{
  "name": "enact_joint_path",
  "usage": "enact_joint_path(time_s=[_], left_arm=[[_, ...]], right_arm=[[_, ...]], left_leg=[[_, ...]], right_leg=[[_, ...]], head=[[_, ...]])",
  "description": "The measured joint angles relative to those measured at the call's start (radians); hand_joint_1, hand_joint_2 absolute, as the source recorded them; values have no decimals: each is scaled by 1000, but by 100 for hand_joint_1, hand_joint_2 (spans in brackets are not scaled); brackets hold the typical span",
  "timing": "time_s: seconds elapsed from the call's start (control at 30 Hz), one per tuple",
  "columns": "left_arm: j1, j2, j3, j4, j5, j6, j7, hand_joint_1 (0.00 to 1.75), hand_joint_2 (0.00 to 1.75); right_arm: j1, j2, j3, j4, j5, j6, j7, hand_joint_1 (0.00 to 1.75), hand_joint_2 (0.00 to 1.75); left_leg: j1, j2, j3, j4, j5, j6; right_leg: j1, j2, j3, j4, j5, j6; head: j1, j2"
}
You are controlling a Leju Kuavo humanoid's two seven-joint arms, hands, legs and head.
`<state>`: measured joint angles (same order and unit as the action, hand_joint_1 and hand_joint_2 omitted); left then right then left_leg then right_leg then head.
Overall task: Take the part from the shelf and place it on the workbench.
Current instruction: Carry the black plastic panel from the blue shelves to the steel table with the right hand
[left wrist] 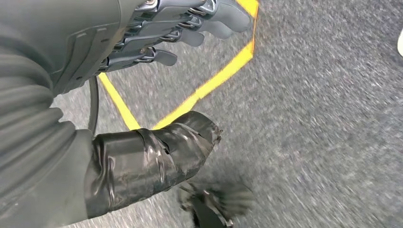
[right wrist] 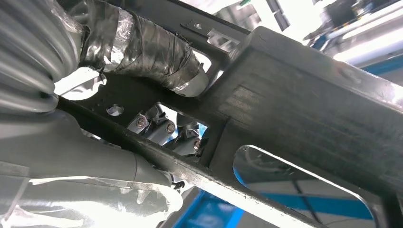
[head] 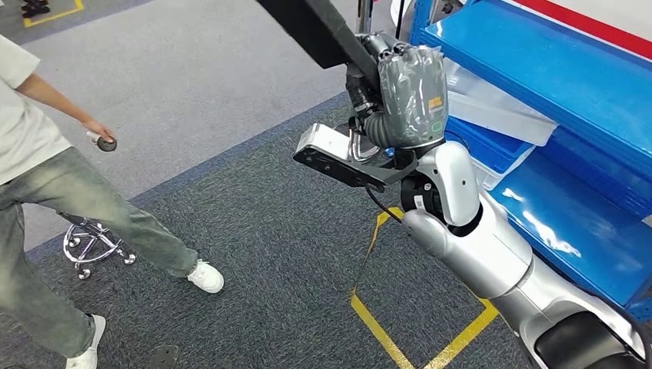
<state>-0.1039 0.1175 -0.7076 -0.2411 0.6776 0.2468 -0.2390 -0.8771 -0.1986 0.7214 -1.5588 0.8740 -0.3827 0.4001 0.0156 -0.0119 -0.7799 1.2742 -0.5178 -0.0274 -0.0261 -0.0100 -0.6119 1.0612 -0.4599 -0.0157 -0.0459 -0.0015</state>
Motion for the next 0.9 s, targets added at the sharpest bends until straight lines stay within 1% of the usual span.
enact_joint_path(time_s=[0.03, 0.07, 0.1, 0.13, 0.17, 0.2, 0.23, 0.27, 0.3, 0.33, 0.37, 0.4, 0.43, 0.47, 0.5, 0.53, 0.57, 0.6, 0.63, 0.67, 0.7, 0.73, 0.77, 0.83, 0.9], left_arm=[[0, 0, 0, 0, 3, -14, -6, 0, 175], [1, 0, 0, 0, 5, -25, -12, 0, 175], [1, 0, 0, 0, 6, -32, -18, 0, 175], [1, 1, 0, 0, 6, -37, -23, 0, 175], [0, 2, 0, 0, 6, -40, -27, 0, 175], [-2, 4, 0, 0, 6, -43, -32, 0, 175], [-3, 5, 0, 0, 6, -44, -35, 0, 175], [-4, 6, 0, 0, 6, -46, -38, 0, 175], [-3, 7, 0, 0, 5, -47, -40, 0, 175], [0, 8, 0, 0, 5, -47, -42, 0, 175], [2, 8, 0, 0, 5, -47, -43, 0, 175], [2, 8, 0, 0, 5, -48, -45, 0, 175], [1, 8, 0, 0, 4, -48, -47, 0, 175], [-2, 8, 0, 0, 4, -48, -48, 0, 175], [-4, 8, 0, 0, 3, -49, -49, 0, 175], [-4, 8, 0, 0, 3, -49, -49, 0, 175], [-4, 8, 0, 0, 3, -49, -49, 0, 175], [-2, 8, 0, 0, 3, -49, -49, 0, 175], [-1, 8, 0, 0, 3, -49, -49, 0, 175], [-1, 8, 0, 0, 3, -49, -49, 0, 175], [-2, 9, 0, 0, 2, -49, -49, 0, 175], [-2, 10, 0, 0, 2, -48, -49, 0, 175], [-2, 11, 0, 0, 2, -48, -49, 0, 175], [-1, 12, 0, 0, 1, -48, -50, 0, 175], [0, 12, 0, 0, 1, -48, -50, 0, 175]], right_arm=[[1, 0, 0, 1, 0, 1, -1, 175, 175], [1, 0, 0, 1, 0, 3, -3, 175, 175], [1, 0, 0, 1, 0, 4, -3, 175, 175], [0, 0, 0, 1, 1, 5, -4, 175, 175], [-2, -1, 0, 1, 2, 6, -4, 175, 175], [-3, -1, -1, 1, 2, 7, -4, 175, 175], [-4, -2, -1, 1, 3, 8, -4, 175, 175], [-4, -2, -1, 0, 4, 9, -3, 175, 175], [-4, -3, -1, 0, 5, 11, -2, 175, 175], [-4, -4, -1, -1, 5, 12, -1, 175, 175], [-5, -5, -2, -2, 6, 14, 1, 175, 175], [-5, -7, -3, -4, 7, 15, 2, 175, 175], [-5, -9, -4, -4, 8, 18, 4, 175, 175], [-4, -12, -5, -5, 9, 20, 5, 175, 175], [-1, -15, -6, -6, 10, 21, 6, 175, 175], [2, -17, -6, -6, 12, 23, 6, 175, 175], [6, -20, -6, -6, 13, 23, 7, 175, 175], [7, -22, -6, -6, 15, 23, 7, 175, 175], [8, -24, -6, -7, 17, 23, 7, 175, 175], [7, -26, -7, -9, 18, 23, 7, 175, 175], [6, -27, -8, -11, 18, 24, 7, 175, 175], [6, -27, -8, -14, 19, 25, 7, 175, 175], [6, -28, -9, -16, 19, 25, 7, 175, 175], [6, -28, -9, -19, 20, 26, 7, 175, 175], [6, -28, -9, -19, 20, 27, 7, 175, 175]], left_leg=[[1, 5, -14, 26, -1, 0], [1, 8, -7, 12, 16, 1], [0, 14, 20, -39, 47, 5], [-4, 34, 56, -110, 76, 12], [-11, 57, 91, -174, 96, 19], [-18, 74, 114, -219, 106, 27], [-25, 84, 123, -239, 106, 34], [-28, 77, 124, -243, 105, 40], [-27, 64, 126, -248, 107, 46], [-24, 52, 131, -256, 110, 51], [-21, 41, 137, -264, 113, 56], [-17, 30, 143, -272, 116, 62], [-14, 19, 146, -275, 118, 66], [-14, 7, 147, -275, 118, 70], [-15, -7, 147, -274, 118, 72], [-15, -22, 146, -271, 117, 72], [-15, -37, 146, -267, 115, 71], [-15, -52, 145, -261, 112, 69], [-14, -67, 142, -252, 108, 66], [-14, -80, 137, -242, 103, 62], [-14, -93, 131, -234, 100, 57], [-12, -104, 124, -228, 99, 51], [-11, -112, 118, -226, 100, 47], [-6, -121, 115, -227, 102, 42], [-6, -123, 115, -228, 103, 41]], right_leg=[[1, -14, 0, 0, -1, -1], [2, -27, 2, 0, -3, -1], [3, -40, 4, 0, -5, -1], [5, -51, 7, -1, -7, 0], [9, -62, 10, -2, -9, 2], [11, -72, 12, -4, -11, 5], [14, -82, 15, -7, -12, 8], [16, -93, 18, -10, -13, 12], [17, -102, 23, -15, -14, 17], [16, -97, 27, -14, -18, 23], [15, -79, 25, -2, -30, 26], [15, -54, 12, 31, -50, 29], [13, -25, -12, 84, -77, 29], [14, -7, -44, 146, -105, 28], [15, 1, -76, 202, -123, 27], [16, 5, -97, 233, -123, 26], [16, 6, -102, 230, -104, 25], [15, 10, -90, 192, -70, 25], [12, 24, -67, 133, -34, 24], [10, 46, -44, 77, -10, 24], [7, 65, -27, 37, 4, 24], [7, 78, -18, 18, 5, 23], [8, 80, -17, 17, 3, 22], [12, 71, -17, 17, 4, 18], [13, 69, -17, 17, 4, 17]], head=[[0, 0], [0, 0], [0, 0], [0, 0], [0, 0], [0, 0], [1, 0], [1, 0], [1, 0], [2, 0], [3, 0], [5, 0], [7, 0], [8, 0], [9, 0], [9, 0], [10, 0], [10, 0], [10, 0], [10, 0], [9, 0], [8, 0], [8, 0], [8, 0], [9, 0]])
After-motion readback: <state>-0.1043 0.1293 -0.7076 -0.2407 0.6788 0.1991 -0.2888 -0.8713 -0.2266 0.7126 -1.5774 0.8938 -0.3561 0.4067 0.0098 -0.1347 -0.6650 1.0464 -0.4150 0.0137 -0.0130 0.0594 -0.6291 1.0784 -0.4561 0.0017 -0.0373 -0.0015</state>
